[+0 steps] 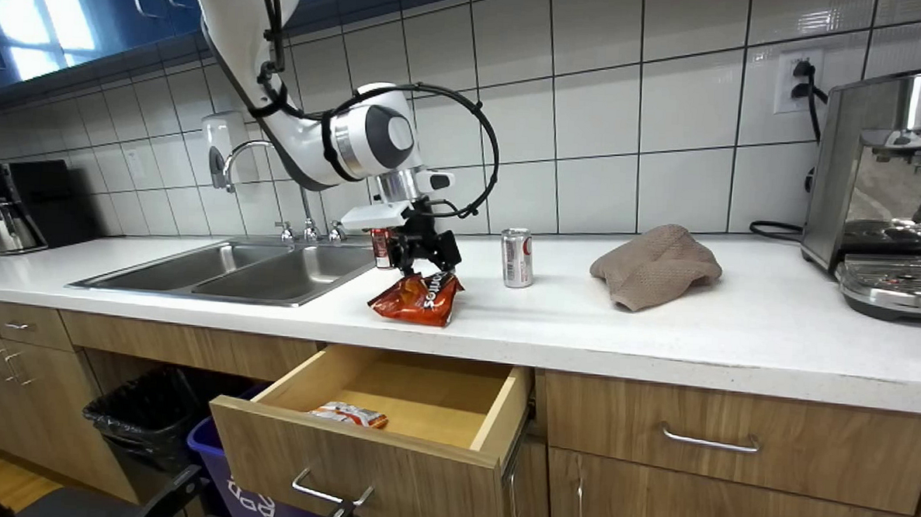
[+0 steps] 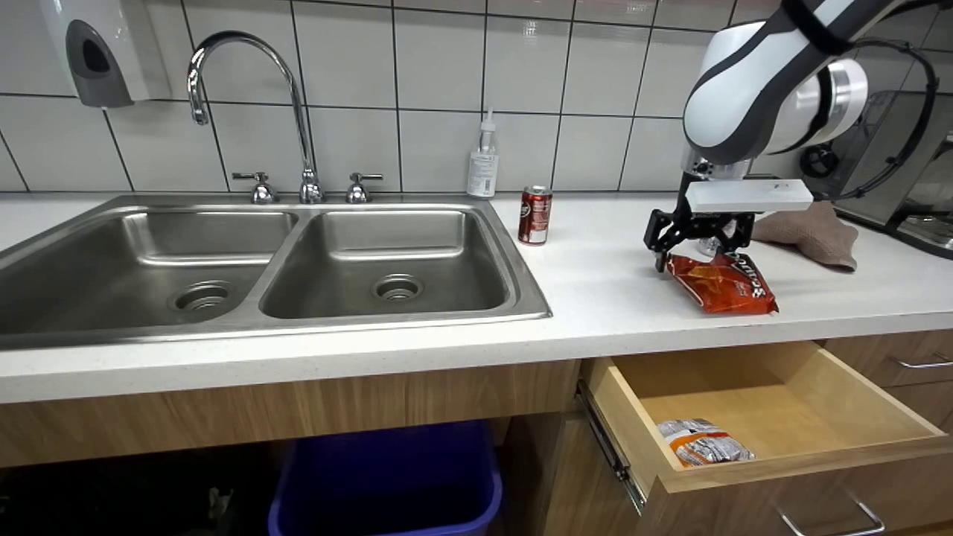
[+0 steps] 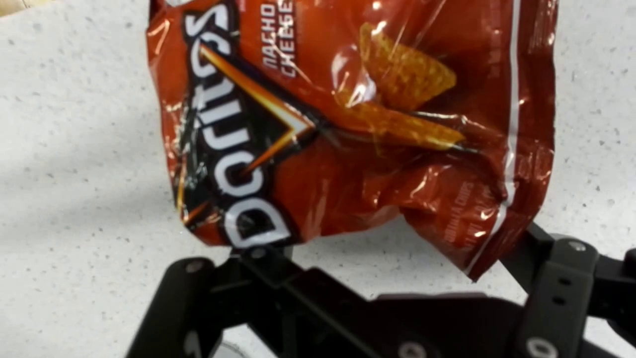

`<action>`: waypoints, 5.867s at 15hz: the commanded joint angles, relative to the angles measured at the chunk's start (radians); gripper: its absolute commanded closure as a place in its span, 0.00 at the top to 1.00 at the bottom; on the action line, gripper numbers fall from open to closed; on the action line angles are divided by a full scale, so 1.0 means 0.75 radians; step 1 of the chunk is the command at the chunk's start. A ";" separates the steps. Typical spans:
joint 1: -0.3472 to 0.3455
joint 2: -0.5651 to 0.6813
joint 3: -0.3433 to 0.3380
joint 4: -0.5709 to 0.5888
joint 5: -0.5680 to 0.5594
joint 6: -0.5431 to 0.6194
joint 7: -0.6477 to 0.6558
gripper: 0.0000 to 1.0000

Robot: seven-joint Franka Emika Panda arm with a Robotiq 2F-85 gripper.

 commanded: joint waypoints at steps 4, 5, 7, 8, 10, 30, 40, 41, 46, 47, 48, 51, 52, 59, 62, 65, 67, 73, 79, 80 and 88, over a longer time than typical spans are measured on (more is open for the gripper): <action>0.026 -0.139 -0.019 -0.200 -0.056 0.065 0.075 1.00; 0.027 -0.150 -0.019 -0.217 -0.061 0.070 0.082 1.00; 0.024 -0.174 -0.016 -0.253 -0.062 0.077 0.089 1.00; 0.027 -0.184 -0.018 -0.272 -0.067 0.085 0.099 1.00; 0.034 -0.207 -0.022 -0.311 -0.085 0.095 0.118 1.00; 0.049 -0.369 -0.010 -0.558 -0.232 0.097 0.265 1.00; 0.028 -0.495 0.068 -0.698 -0.204 0.053 0.201 1.00; 0.027 -0.503 0.077 -0.710 -0.204 0.050 0.197 1.00; 0.026 -0.534 0.109 -0.763 -0.217 0.017 0.190 1.00; 0.024 -0.539 0.117 -0.773 -0.207 0.003 0.178 1.00; 0.025 -0.544 0.123 -0.782 -0.208 -0.007 0.177 1.00; 0.025 -0.552 0.142 -0.807 -0.201 -0.038 0.175 1.00; 0.025 -0.554 0.148 -0.813 -0.195 -0.051 0.175 1.00; 0.025 -0.550 0.194 -0.853 -0.129 -0.083 0.152 1.00; 0.020 -0.553 0.208 -0.879 -0.075 -0.063 0.127 1.00; 0.007 -0.564 0.208 -0.906 -0.026 -0.068 0.058 1.00; 0.000 -0.578 0.205 -0.926 -0.005 -0.078 0.006 1.00; -0.019 -0.593 0.203 -0.972 0.013 -0.110 -0.114 1.00; -0.017 -0.584 0.204 -1.000 -0.006 -0.138 -0.140 1.00; -0.016 -0.578 0.202 -1.004 -0.015 -0.133 -0.132 1.00; -0.014 -0.540 0.192 -1.014 -0.062 -0.125 -0.099 1.00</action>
